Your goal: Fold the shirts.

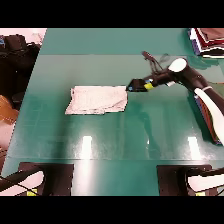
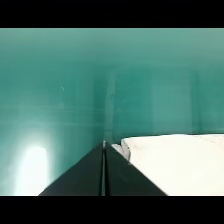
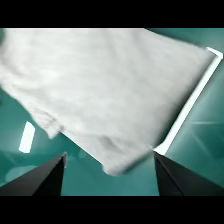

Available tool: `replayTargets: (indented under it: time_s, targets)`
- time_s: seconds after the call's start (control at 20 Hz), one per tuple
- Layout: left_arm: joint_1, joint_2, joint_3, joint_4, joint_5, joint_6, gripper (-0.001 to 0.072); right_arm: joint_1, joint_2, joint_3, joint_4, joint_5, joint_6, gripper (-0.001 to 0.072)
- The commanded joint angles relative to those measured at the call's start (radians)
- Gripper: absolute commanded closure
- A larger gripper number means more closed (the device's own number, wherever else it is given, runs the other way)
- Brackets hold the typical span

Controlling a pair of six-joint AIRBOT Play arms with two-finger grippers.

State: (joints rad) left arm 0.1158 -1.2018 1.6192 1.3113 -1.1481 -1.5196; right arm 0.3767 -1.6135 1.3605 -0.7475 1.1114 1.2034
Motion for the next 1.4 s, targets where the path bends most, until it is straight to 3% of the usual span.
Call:
replayTargets:
  time_s: [0.0, 0.35, 0.4, 0.55, 0.8, 0.85, 1.05, 1.35]
  targets:
    - [0.001, 0.001, -0.004, -0.044, 0.011, 0.002, 0.0684, -0.141, 0.029, -0.198, 0.109, -0.044, 0.026, 0.0069]
    - [-0.010, -0.012, -0.022, -0.084, 0.030, 0.010, 0.0684, -0.014, -0.159, -0.064, 0.182, -0.037, 0.016, 0.0086]
    - [-0.010, -0.012, -0.021, -0.085, 0.032, 0.010, 0.0684, 0.024, -0.194, -0.019, 0.182, -0.036, 0.018, 0.0127]
    - [-0.010, -0.012, -0.021, -0.094, 0.031, 0.010, 0.0684, 0.126, -0.286, 0.101, 0.181, -0.035, 0.031, 0.0148]
    - [-0.011, -0.012, -0.022, -0.157, 0.006, 0.010, 0.0684, 0.204, -0.338, 0.254, 0.171, -0.072, 0.027, 0.0628]
    - [-0.011, -0.012, -0.022, -0.174, 0.000, 0.010, 0.0684, 0.198, -0.338, 0.282, 0.166, -0.069, 0.026, 0.0693]
    - [-0.087, -0.012, -0.022, -0.171, 0.008, 0.010, 0.0685, 0.121, -0.292, 0.366, 0.060, -0.027, 0.037, 0.0703]
    - [-0.299, -0.012, -0.021, -0.167, 0.106, 0.010, 0.0685, -0.190, -0.059, 0.365, -0.261, 0.071, 0.123, 0.0703]
